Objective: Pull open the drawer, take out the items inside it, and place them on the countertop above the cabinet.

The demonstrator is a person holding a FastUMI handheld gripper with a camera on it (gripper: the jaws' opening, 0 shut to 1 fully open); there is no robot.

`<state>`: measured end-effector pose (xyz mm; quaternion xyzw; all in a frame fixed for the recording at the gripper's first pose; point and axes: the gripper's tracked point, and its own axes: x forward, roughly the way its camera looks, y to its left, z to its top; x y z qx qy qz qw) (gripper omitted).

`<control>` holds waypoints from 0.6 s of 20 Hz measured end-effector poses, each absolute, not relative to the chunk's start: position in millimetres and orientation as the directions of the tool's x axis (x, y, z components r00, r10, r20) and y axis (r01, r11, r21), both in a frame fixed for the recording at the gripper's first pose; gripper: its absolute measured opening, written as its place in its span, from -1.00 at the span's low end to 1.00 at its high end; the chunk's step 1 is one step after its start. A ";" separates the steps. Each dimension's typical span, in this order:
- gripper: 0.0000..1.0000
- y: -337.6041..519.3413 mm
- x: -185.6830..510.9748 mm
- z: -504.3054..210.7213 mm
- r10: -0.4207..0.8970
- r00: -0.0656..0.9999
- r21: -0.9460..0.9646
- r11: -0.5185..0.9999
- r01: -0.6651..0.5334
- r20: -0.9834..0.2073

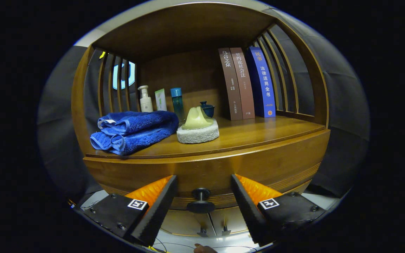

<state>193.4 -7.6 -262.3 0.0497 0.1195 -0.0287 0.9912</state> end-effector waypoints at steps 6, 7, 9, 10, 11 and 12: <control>0.98 -13.1 186.7 -249.7 -0.025 0.972 0.096 0.994 0.048 -0.232; 1.00 -13.7 181.7 -238.4 -0.025 0.977 0.095 0.994 0.046 -0.211; 0.99 -15.5 167.6 -216.8 -0.033 0.983 0.087 0.995 0.050 -0.180; 0.99 -15.9 159.8 -204.1 -0.038 0.984 0.084 0.995 0.053 -0.171; 0.99 -16.2 153.3 -190.3 -0.042 0.986 0.081 0.995 0.056 -0.159; 0.99 -14.3 144.9 -173.8 -0.040 0.989 0.073 0.996 0.051 -0.142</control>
